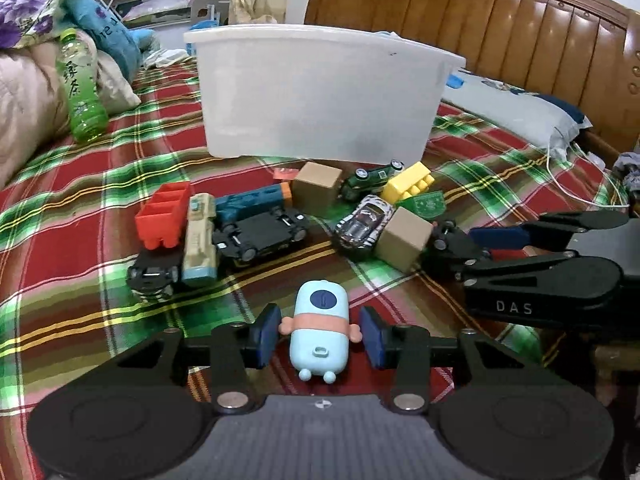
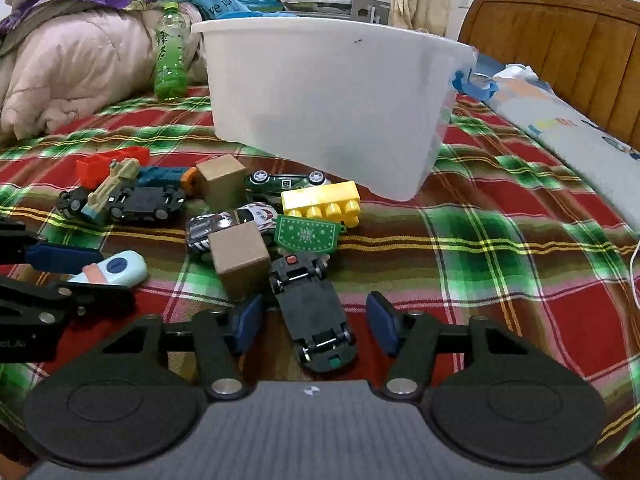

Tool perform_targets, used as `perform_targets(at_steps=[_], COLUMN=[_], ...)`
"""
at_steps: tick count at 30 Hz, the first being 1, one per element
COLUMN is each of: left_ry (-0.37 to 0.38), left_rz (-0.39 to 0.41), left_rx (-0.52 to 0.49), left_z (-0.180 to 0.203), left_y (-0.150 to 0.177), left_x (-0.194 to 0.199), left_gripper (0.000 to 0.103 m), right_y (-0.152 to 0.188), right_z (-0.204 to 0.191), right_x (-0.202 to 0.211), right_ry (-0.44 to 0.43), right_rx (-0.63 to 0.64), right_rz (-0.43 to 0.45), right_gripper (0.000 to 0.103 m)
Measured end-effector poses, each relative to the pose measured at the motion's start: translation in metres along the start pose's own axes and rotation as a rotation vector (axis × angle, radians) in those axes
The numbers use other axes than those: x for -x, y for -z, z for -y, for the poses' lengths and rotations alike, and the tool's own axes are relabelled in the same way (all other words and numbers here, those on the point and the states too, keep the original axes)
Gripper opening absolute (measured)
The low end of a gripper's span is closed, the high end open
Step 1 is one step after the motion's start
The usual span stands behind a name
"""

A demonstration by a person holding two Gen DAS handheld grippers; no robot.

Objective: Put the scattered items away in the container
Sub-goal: 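Grasp the light-blue capsule figure with the left tool while the right tool grasps a black toy car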

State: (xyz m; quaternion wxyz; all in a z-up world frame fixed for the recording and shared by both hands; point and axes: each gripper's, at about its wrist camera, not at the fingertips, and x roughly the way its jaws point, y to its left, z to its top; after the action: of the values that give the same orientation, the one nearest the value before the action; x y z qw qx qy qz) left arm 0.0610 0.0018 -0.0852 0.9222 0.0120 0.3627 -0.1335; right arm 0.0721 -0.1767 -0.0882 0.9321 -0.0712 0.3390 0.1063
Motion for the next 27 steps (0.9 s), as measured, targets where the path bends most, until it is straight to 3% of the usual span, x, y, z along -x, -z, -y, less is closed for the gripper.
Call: perform_targets(at_steps=[13,21,25,26,27], left_ry=[0.007,-0.007,-0.002,0.002,-0.001], left_rz=[0.045,-0.038,-0.047,-0.046,-0.041], left_rx=[-0.017,-0.019,-0.008,0.001,-0.004], left_z=[0.002,0.0,0.001,0.001,0.002], left_y=[-0.014,0.002,-0.002,-0.002,-0.002], left_x=[0.016,-0.004,-0.006,-0.007,-0.007], left_gripper=[0.047,0.048,0.06,0.058,0.049], right_y=[-0.005,-0.001,0.001,0.001,0.001], right_z=[0.012,0.01,0.009,0.008,0.008], right_x=[0.029,0.022,0.021,0.02,0.021], right_ry=[-0.043,-0.07,-0.071,-0.071,-0.071], right_rx=[-0.102,-0.125,-0.125,-0.126,-0.126], right_rz=[0.058,0.035,0.028,0.028,0.029], right_gripper=[0.034,0.034,0.034,0.034,0.034])
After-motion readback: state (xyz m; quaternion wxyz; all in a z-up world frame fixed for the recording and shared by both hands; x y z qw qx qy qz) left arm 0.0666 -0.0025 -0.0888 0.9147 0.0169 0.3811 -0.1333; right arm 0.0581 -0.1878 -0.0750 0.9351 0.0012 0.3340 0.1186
